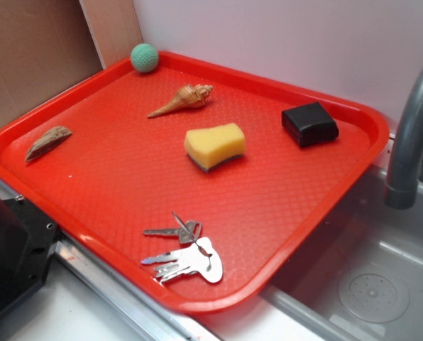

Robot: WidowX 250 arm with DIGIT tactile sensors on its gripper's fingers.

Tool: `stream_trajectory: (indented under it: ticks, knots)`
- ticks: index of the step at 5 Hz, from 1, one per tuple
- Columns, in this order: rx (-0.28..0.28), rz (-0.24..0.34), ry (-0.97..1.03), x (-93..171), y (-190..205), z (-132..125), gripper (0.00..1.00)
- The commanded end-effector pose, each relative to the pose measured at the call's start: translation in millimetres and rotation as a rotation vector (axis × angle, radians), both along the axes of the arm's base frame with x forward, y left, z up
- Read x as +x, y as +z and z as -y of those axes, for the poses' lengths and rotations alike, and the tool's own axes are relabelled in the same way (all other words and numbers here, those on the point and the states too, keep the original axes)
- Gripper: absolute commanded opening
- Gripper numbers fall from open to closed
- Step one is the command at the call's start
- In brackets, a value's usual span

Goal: Grab the shell.

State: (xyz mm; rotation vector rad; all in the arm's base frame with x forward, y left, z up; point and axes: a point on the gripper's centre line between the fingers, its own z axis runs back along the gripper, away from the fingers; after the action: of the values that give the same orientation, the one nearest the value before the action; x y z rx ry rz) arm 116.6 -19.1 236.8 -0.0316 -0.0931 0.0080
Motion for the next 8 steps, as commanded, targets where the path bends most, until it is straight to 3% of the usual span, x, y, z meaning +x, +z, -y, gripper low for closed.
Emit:
stream_trajectory:
  ticks: [1, 3, 4, 5, 6, 7, 8]
  knots:
    - [0.000, 0.000, 0.000, 0.0, 0.0, 0.0, 1.00]
    - [-0.011, 0.004, 0.094, 51.6, 2.5, -14.1, 1.00]
    - [0.000, -0.007, 0.102, 94.8, -10.8, -30.2, 1.00]
    - [0.123, -0.005, -0.149, 147.5, -29.1, -47.9, 1.00]
    - [0.144, -0.042, -0.378, 195.4, -50.4, -70.7, 1.00]
    - [0.162, -0.036, -0.471, 198.8, -64.3, -82.9, 1.00]
    - [0.168, -0.074, -0.482, 191.0, -92.5, -84.3, 1.00]
